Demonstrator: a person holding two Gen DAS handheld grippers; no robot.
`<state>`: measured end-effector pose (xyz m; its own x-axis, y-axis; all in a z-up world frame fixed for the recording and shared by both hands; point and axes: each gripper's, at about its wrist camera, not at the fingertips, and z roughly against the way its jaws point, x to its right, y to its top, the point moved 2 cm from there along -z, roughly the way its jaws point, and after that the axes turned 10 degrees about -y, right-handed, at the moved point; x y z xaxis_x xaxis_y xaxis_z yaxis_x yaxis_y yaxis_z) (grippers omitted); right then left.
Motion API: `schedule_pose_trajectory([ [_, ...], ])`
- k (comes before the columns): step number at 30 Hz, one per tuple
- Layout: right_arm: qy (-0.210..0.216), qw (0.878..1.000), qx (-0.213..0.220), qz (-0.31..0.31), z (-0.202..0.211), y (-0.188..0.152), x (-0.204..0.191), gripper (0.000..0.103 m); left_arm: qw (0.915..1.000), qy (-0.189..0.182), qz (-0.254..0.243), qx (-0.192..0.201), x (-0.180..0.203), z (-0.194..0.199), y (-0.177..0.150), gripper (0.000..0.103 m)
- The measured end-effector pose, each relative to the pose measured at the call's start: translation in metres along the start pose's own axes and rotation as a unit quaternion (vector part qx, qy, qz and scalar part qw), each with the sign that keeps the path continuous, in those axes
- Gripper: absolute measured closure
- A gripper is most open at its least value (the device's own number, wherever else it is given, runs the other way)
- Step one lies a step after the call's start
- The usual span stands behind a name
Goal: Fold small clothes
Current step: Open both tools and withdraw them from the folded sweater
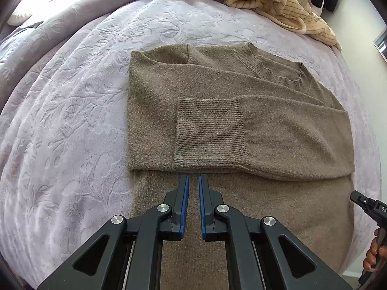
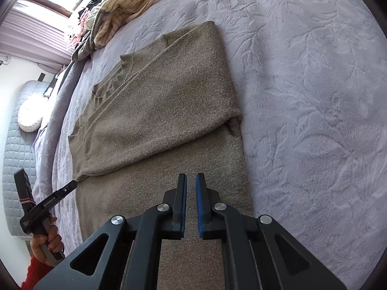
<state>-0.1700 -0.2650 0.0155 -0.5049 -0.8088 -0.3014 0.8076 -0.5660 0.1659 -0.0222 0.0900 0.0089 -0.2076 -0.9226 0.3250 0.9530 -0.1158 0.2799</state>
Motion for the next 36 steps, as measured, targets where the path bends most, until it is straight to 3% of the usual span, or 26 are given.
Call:
schedule_pose_trajectory([
  [1, 0.001, 1.000, -0.001, 0.001, 0.000, -0.001, -0.002, 0.095, 1.0000, 0.006, 0.005, -0.004, -0.001, 0.000, -0.001, 0.051],
  [2, 0.002, 1.000, -0.001, 0.003, 0.001, -0.001, -0.004, 0.095, 0.9998, 0.016, 0.011, -0.002, -0.002, 0.001, -0.002, 0.011],
  [3, 0.002, 1.000, -0.002, 0.004, 0.001, -0.002, -0.007, 0.095, 0.9996, 0.021, 0.013, 0.013, -0.003, 0.006, -0.003, 0.006],
  [12, 0.012, 1.000, -0.017, 0.019, -0.002, -0.014, -0.027, 0.094, 0.9997, 0.020, 0.016, 0.003, -0.011, 0.010, -0.010, 0.006],
  [14, 0.013, 0.999, -0.023, 0.022, -0.004, -0.017, -0.030, 0.080, 0.9995, 0.023, 0.022, -0.009, -0.016, 0.007, -0.015, 0.006],
  [15, 0.014, 0.999, -0.027, 0.024, -0.005, -0.019, -0.032, 0.058, 0.9993, 0.024, 0.026, -0.014, -0.018, 0.006, -0.018, 0.006],
  [16, 0.016, 0.999, -0.028, 0.025, -0.005, -0.021, -0.033, 0.045, 0.9993, 0.020, 0.025, -0.021, -0.019, 0.005, -0.020, 0.006],
  [22, 0.017, 0.999, -0.033, 0.039, -0.004, -0.030, -0.043, 0.045, 0.9986, 0.012, 0.025, -0.045, -0.021, 0.003, -0.037, 0.006],
  [36, 0.014, 0.998, -0.033, 0.043, 0.003, -0.041, -0.054, 0.043, 0.9981, 0.023, 0.001, -0.057, -0.018, 0.017, -0.064, 0.006],
])
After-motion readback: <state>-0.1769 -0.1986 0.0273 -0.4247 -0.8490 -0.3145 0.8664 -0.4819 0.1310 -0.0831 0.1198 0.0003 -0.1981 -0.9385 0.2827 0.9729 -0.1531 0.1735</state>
